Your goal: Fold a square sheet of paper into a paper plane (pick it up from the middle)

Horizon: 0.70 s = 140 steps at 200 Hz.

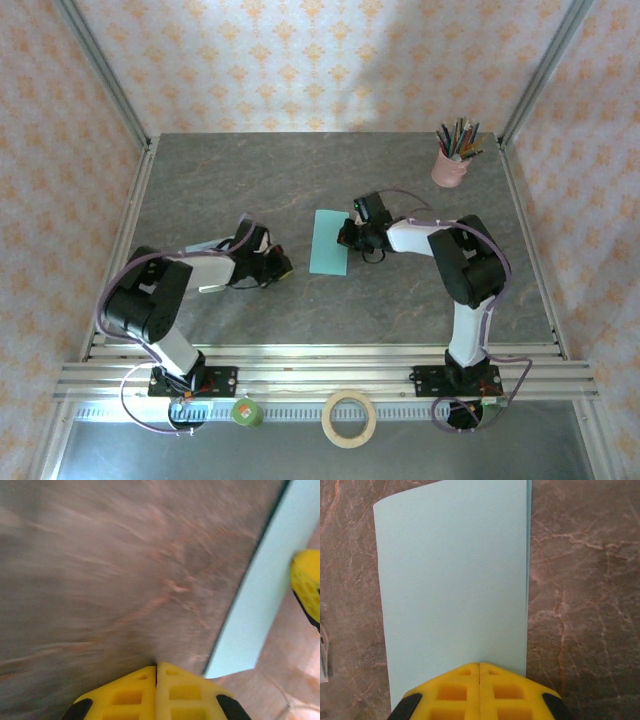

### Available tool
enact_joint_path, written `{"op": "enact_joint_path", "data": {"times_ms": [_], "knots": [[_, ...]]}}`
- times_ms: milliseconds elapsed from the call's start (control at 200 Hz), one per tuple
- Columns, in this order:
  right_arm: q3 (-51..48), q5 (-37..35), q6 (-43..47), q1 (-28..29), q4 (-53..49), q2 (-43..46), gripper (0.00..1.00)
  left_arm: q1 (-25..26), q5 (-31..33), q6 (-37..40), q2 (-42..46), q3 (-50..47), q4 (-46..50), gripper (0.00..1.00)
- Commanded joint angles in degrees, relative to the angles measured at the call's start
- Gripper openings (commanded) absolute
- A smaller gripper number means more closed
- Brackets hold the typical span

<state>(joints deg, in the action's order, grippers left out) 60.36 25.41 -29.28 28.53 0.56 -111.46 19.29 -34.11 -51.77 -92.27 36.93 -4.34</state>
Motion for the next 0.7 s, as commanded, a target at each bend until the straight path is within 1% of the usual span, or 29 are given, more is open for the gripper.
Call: {"op": "enact_joint_path", "data": {"times_ms": [0,125,240,300,450,586,696], "knots": [[-2.3,-9.1,2.6,1.1,-15.1,-7.1,0.0,-1.4,2.9,5.4,5.2,1.0,7.8,0.0],[-0.4,-3.7,1.3,3.1,-11.0,-6.2,0.0,-1.3,-0.5,4.4,7.2,2.3,2.7,0.0],[-0.4,1.0,-0.7,3.9,-5.9,-5.7,0.0,-0.2,-4.6,2.3,4.9,2.7,-4.4,0.0],[-0.7,3.3,-0.8,4.2,-3.4,-5.5,0.0,0.5,-6.2,2.3,2.4,3.9,-5.9,0.0],[0.2,1.6,-2.2,4.4,-2.6,-5.7,0.0,2.6,-8.3,4.3,-3.7,7.9,-5.5,0.0],[1.4,-0.5,-2.2,4.5,-5.1,-7.0,0.0,4.6,-6.1,4.9,-7.5,9.4,-3.8,0.0],[1.7,-1.3,-1.6,4.4,-6.6,-7.9,0.0,5.0,-3.4,4.5,-8.5,7.8,-3.1,0.0]]}}
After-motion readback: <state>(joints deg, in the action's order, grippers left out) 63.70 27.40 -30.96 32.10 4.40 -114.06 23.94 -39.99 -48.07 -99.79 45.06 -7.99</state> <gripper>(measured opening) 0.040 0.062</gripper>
